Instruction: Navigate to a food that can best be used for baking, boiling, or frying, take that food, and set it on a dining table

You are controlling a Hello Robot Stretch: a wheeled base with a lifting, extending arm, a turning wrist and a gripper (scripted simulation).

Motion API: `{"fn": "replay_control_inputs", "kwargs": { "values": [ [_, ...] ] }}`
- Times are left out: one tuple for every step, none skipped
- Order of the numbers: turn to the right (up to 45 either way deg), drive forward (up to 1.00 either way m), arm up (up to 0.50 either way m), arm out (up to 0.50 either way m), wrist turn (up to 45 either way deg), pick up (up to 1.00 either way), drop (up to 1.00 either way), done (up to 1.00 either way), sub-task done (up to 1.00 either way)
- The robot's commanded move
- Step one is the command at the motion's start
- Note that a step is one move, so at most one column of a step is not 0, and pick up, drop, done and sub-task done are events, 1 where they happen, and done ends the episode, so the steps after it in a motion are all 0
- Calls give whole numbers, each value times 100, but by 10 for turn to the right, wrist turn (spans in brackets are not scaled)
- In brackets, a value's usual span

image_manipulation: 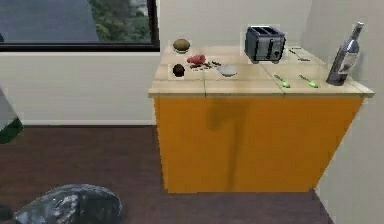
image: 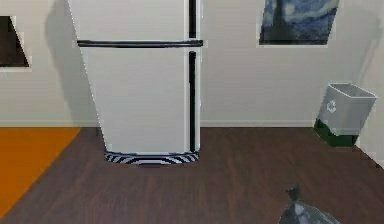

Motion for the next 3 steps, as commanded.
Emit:
{"fn": "replay_control_inputs", "kwargs": {
  "values": [
    [450,0,0,0,0,0,0,0,0],
    [390,0,0,0,0,0,0,0,0],
    [0,75,0,0,0,0,0,0,0]
  ]
}}
